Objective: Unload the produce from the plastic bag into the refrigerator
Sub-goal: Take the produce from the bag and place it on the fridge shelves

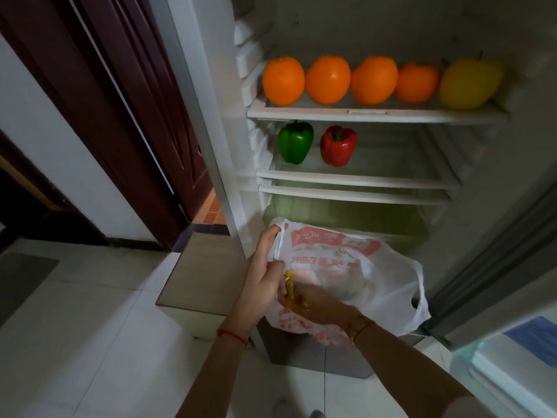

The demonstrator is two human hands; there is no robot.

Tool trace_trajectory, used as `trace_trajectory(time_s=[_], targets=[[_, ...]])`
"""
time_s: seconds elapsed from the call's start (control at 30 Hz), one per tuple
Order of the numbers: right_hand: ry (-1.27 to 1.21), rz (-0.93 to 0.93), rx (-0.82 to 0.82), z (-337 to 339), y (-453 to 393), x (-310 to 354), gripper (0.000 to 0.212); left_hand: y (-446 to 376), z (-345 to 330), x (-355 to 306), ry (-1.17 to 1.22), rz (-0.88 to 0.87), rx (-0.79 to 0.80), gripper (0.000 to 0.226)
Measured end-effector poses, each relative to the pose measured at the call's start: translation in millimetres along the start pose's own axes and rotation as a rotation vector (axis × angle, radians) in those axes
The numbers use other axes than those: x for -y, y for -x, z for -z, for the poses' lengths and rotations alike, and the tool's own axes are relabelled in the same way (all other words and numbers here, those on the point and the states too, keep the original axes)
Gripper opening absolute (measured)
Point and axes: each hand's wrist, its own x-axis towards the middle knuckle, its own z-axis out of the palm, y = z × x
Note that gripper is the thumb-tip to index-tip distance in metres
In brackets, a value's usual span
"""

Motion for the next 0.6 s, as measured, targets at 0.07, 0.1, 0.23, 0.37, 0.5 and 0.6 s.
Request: trace_trajectory(time_s=[0.07, 0.1, 0.23, 0.37, 0.5, 0.6], targets=[[-0.017, 0.000, 0.001, 7, 2, 1, 0.028, -1, 1, -1, -0.010, 0.004, -0.008, 0.058], [-0.024, -0.006, 0.003, 15, 5, 4, 0.032, -2, 2, -2, -0.012, 0.012, -0.010, 0.057], [-0.161, -0.060, -0.065, 47, 12, 2, 0.044, -5, 2, -4, -0.017, 0.004, -0.013, 0.058], [-0.369, -0.092, -0.254, 93, 33, 16, 0.046, -16, 0, -5, 0.027, -0.020, 0.020, 0.058], [-0.495, 0.043, -0.501, 141, 56, 26, 0.047, -25, -5, -10, 0.044, -0.040, 0.049, 0.057], [-0.603, 0.120, -0.671, 179, 71, 37, 0.045, -34, -9, -10, -0.017, -0.064, 0.021, 0.055]])
